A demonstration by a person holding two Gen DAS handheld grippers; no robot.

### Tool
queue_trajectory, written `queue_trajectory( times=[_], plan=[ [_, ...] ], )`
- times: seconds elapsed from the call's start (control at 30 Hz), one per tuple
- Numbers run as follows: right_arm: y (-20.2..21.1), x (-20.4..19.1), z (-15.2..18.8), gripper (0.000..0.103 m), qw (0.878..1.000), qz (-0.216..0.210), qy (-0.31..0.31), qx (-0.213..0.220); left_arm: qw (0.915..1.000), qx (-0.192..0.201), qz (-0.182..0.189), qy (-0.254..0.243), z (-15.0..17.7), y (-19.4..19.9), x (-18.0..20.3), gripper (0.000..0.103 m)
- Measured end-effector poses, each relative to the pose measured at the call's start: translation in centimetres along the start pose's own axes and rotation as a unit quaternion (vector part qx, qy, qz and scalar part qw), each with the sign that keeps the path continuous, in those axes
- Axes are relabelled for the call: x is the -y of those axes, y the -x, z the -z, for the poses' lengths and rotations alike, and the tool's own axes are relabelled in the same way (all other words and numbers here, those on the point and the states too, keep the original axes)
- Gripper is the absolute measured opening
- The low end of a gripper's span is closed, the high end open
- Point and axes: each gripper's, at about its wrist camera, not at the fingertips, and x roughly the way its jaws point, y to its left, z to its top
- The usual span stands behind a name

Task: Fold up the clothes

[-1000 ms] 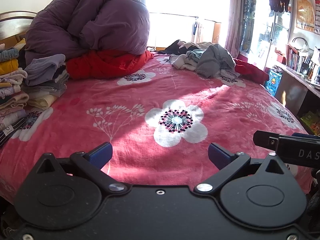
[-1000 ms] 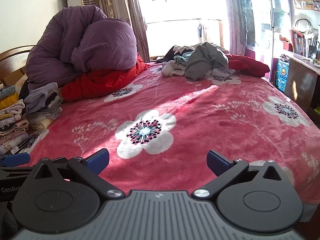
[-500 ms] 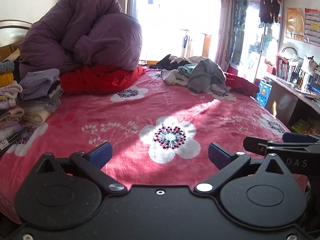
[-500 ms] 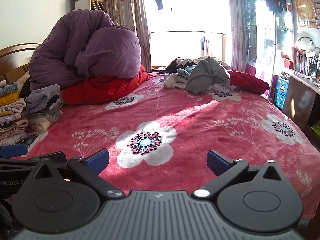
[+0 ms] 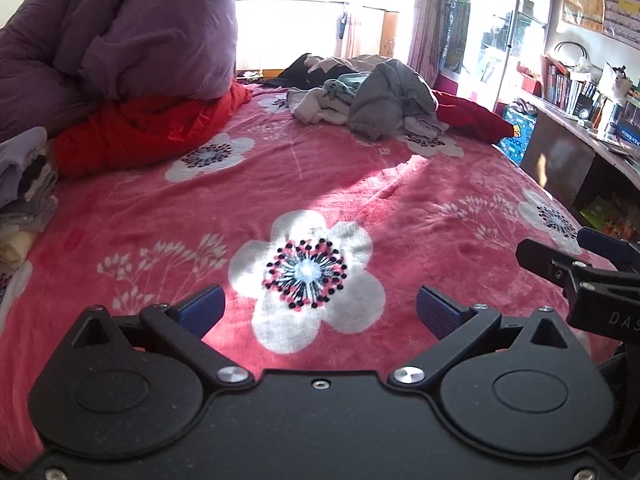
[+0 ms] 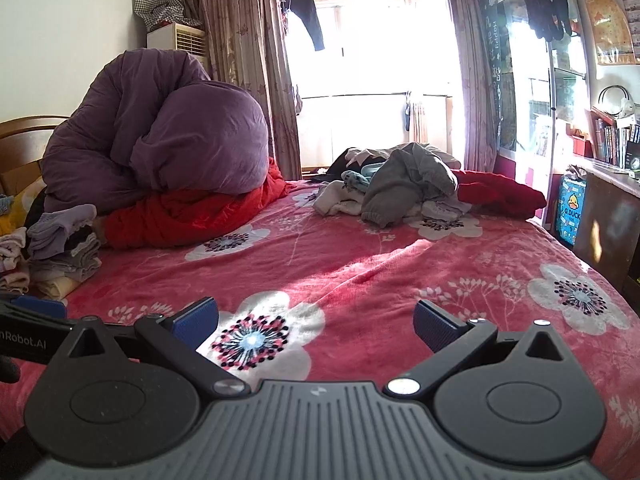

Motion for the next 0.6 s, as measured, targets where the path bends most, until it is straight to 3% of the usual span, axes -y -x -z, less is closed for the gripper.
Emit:
queue_trajectory(
  times=[0.17,0.3,0.43,0.6],
  plan=[
    [-5.3,4.6,-0.6,0.103,1.0,0.016,-0.011,0.014,0.9977,0.067,-0.001,-0.011,-3.7,-4.9,2.2,0.103],
    [-9.5,8.3,-1.1,0.103,0.999,0.028,-0.019,0.026,0.9992,0.039,-0.002,-0.006,-7.2,-10.8,3.8,0.102],
    [-14.5,12.4,-1.3,0.103,0.998,0.039,-0.043,0.029,0.9958,0.06,-0.031,-0.061,-10.0,-16.4,6.4,0.101],
    [-20.5,17.9,0.5,0.103,0.992,0.03,-0.123,0.006,0.9959,0.058,-0.026,-0.063,-12.6,-24.2,8.4,0.101]
  ],
)
